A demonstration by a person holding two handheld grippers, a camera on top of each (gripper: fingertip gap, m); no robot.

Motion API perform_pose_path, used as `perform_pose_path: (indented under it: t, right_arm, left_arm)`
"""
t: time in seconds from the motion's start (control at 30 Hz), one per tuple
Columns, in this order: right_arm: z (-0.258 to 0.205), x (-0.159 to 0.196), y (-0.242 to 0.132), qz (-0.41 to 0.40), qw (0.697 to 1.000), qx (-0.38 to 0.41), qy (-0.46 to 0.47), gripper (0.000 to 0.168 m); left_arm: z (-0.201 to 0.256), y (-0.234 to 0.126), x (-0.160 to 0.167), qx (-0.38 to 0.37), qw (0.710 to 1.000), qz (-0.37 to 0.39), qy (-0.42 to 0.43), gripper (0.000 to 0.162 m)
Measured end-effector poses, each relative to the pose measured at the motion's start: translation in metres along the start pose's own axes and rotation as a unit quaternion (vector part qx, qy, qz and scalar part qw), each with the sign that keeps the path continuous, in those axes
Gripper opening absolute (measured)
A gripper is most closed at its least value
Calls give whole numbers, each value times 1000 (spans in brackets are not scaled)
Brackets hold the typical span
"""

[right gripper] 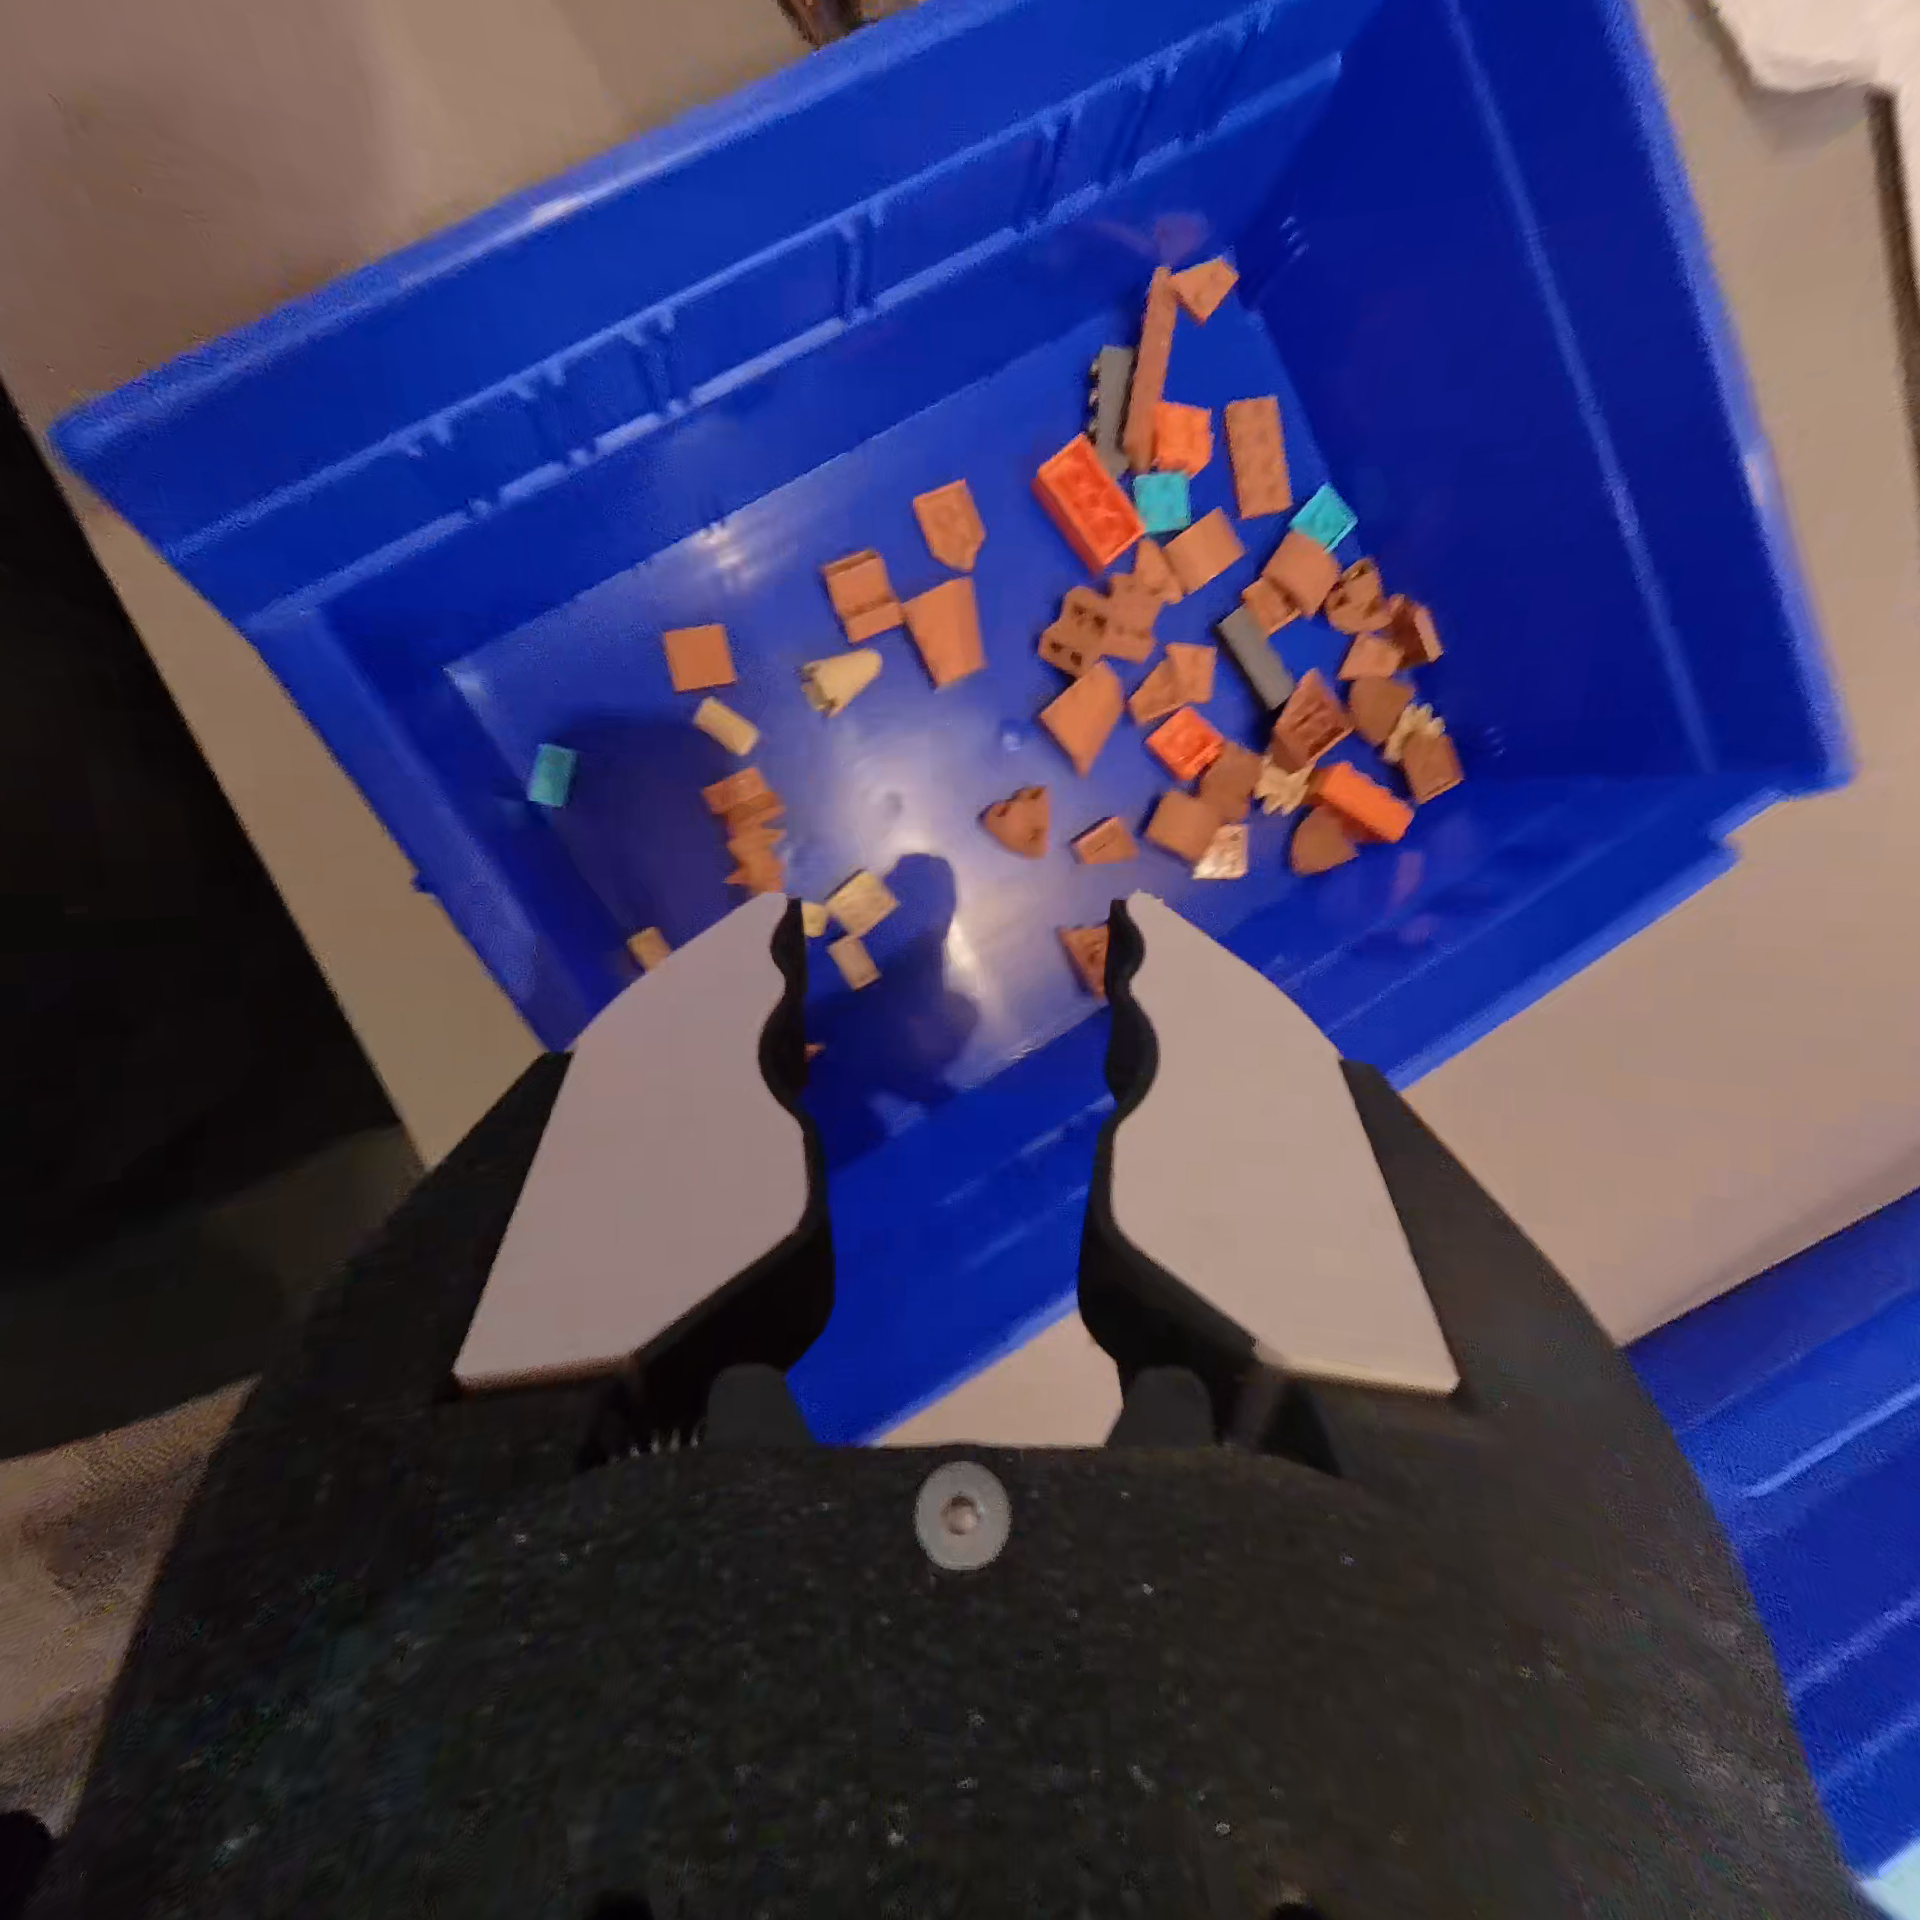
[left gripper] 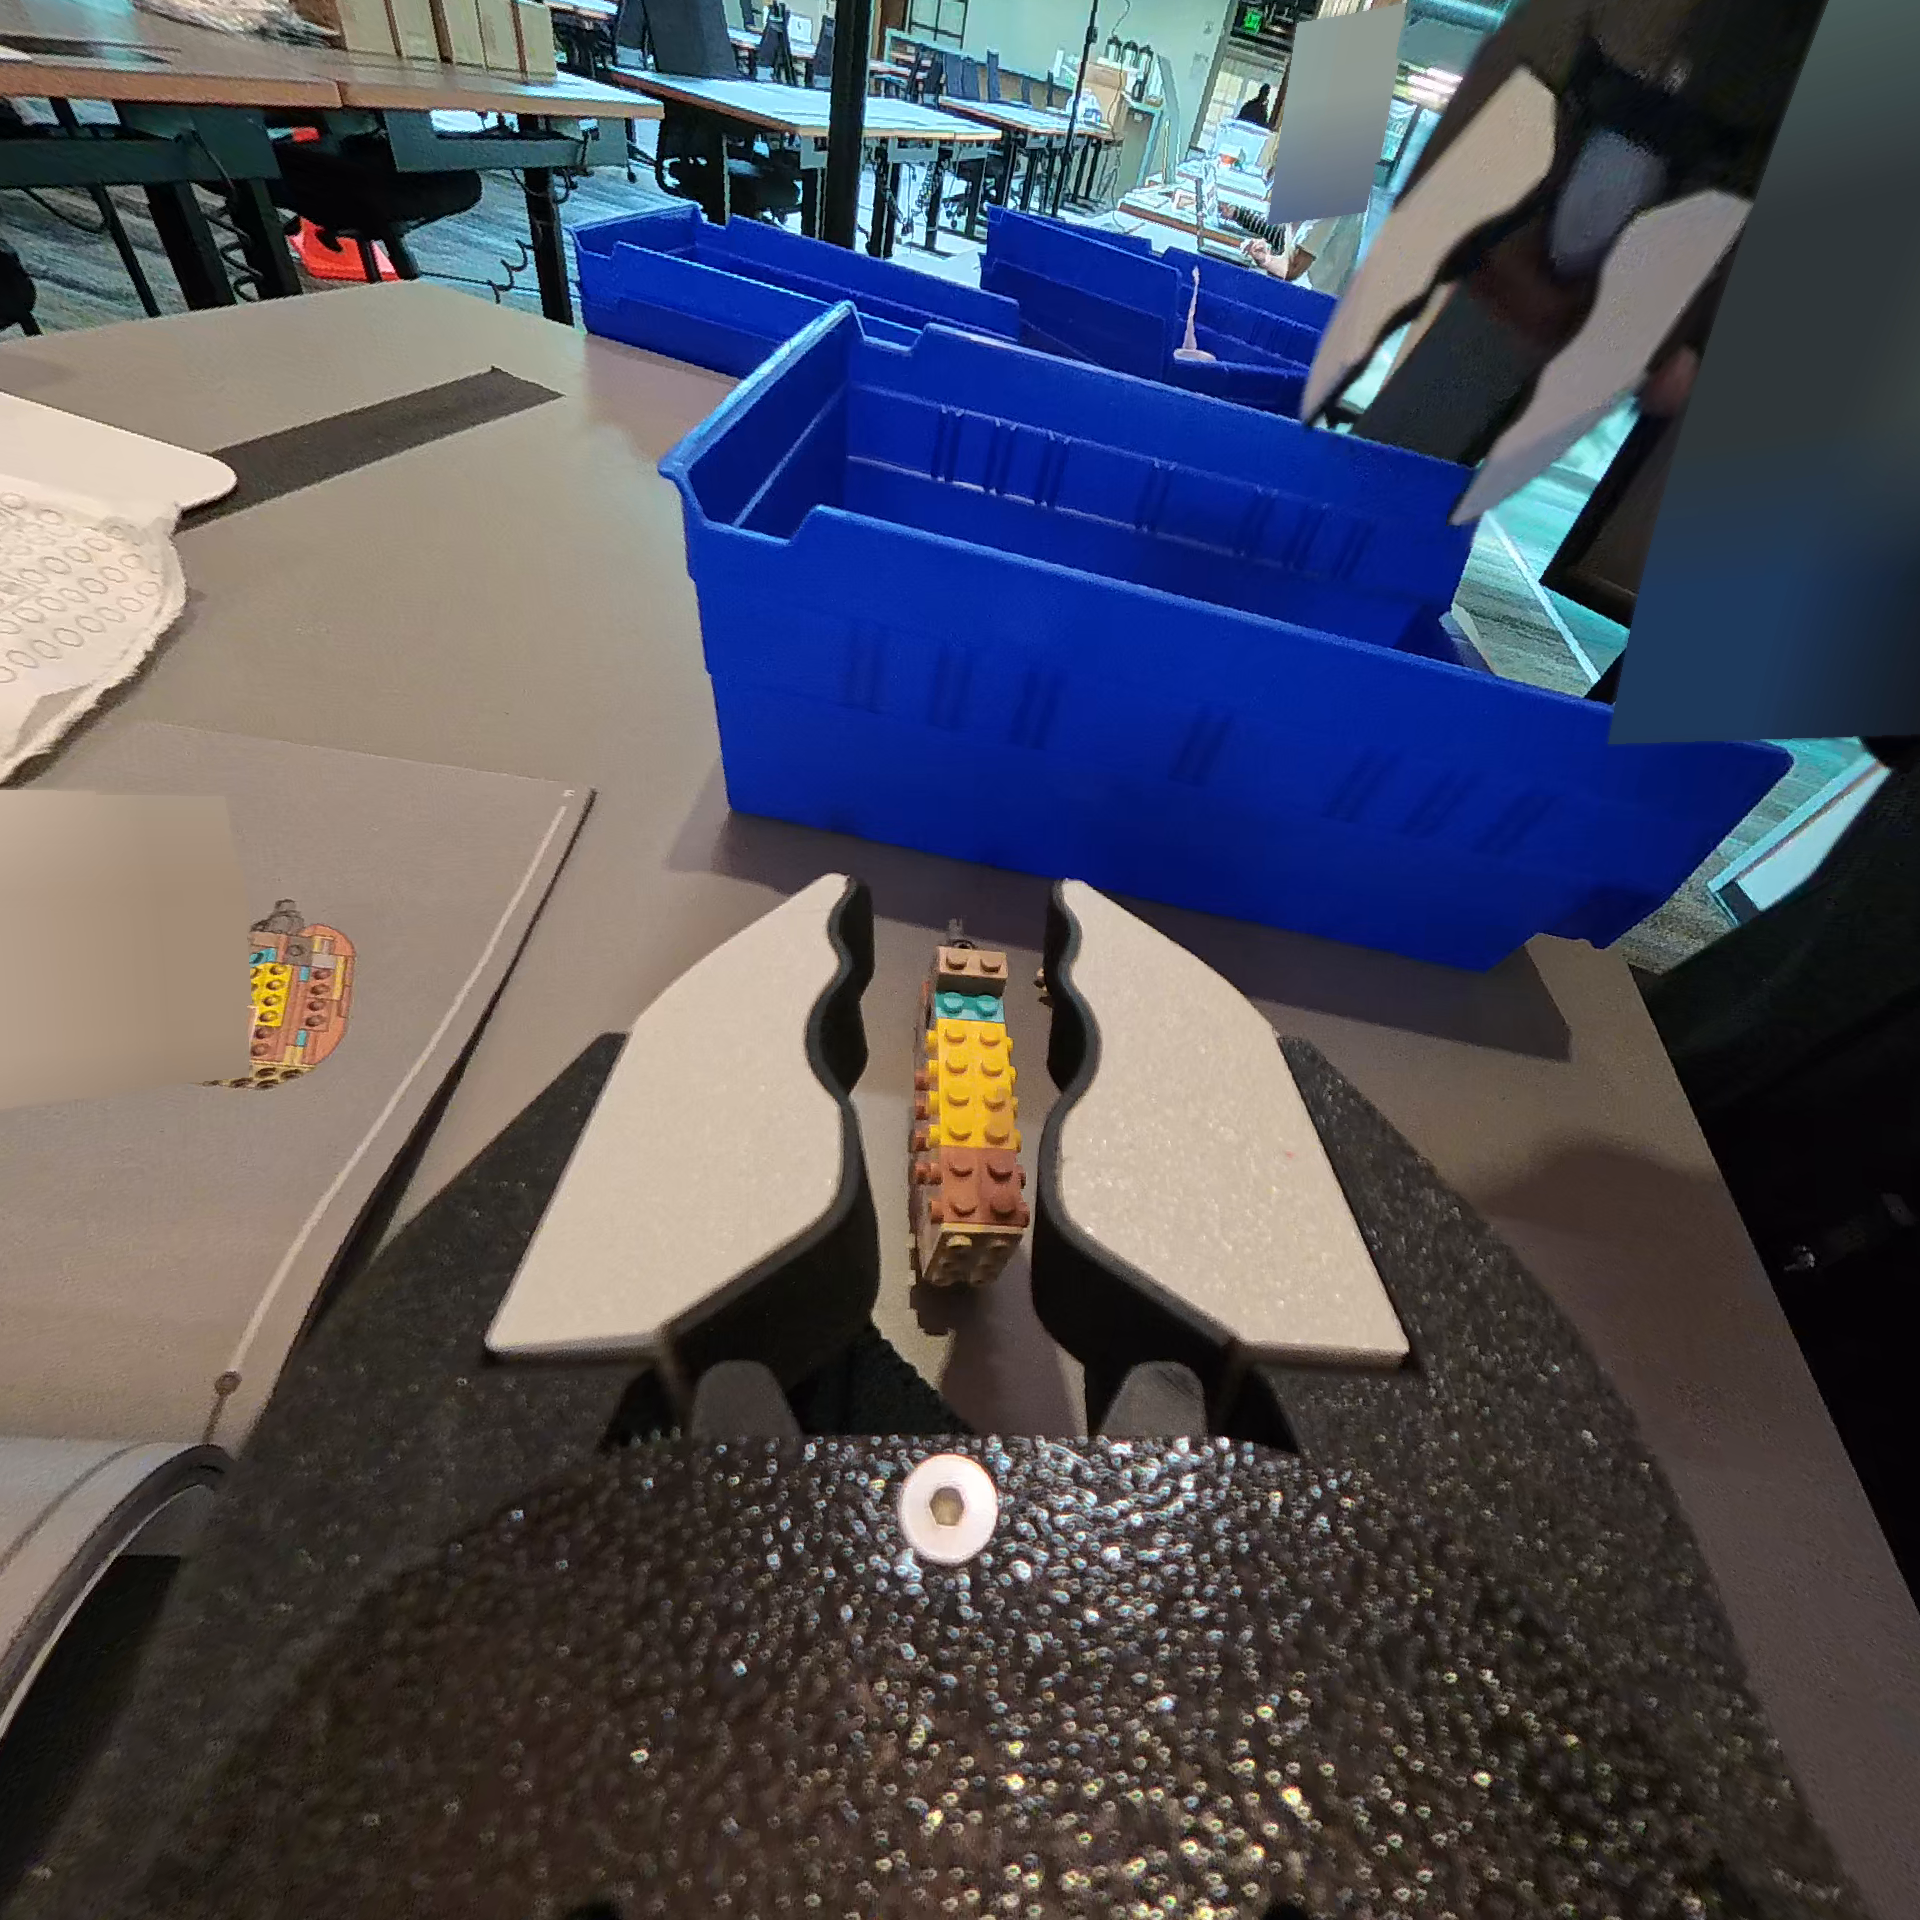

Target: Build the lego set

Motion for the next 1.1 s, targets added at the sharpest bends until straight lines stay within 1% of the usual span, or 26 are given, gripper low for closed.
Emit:
perform_pose_path:
  t: [0.07,0.13,0.23,0.3,0.33,0.4,0.5,0.57,0.73,0.83,0.93,1.1]
  right_arm:
    - [19,-16,5,-10,999,-3,-37,55]
    - [33,-35,16,-19,996,-24,-80,55]
    - [48,-56,44,-53,987,-59,-140,54]
    - [53,-62,70,-65,975,-87,-192,55]
    - [53,-63,83,-68,972,-109,-197,54]
    - [55,-63,106,-79,972,-140,-171,53]
    - [56,-64,126,-74,973,-154,-154,52]
    - [49,-64,131,-61,971,-173,-151,50]
    - [35,-61,137,-50,966,-184,-175,43]
    - [32,-53,146,-71,964,-183,-181,36]
    - [32,-56,145,-63,964,-186,-181,18]
    - [37,-66,128,-27,969,-195,-151,18]
  left_arm:
    - [-1,-1,-1,-2,1000,3,0,31]
    - [-1,-1,-1,-3,1000,4,1,31]
    - [-1,0,-1,-5,1000,2,6,31]
    - [-1,0,0,-5,1000,0,7,31]
    - [-1,0,0,-5,1000,-1,8,31]
    - [-1,1,0,-6,1000,-2,10,31]
    - [-2,0,0,-6,1000,0,7,31]
    - [-2,1,0,-3,1000,0,2,31]
    - [-3,1,0,1,1000,0,-8,31]
    - [-5,0,0,0,1000,2,-15,31]
    - [-7,0,-1,-2,1000,6,-22,31]
    - [-9,-1,-1,-1,1000,8,-30,31]
Point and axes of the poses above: each gripper's, where its closed fingertips meet, y out along the fingers, x out of its underside, z = x × y across the jaws, the point moved 2 cm from there along -y, back along the fingers, and after that the axes turned 5 degrees about y, right-handed, at the moved point
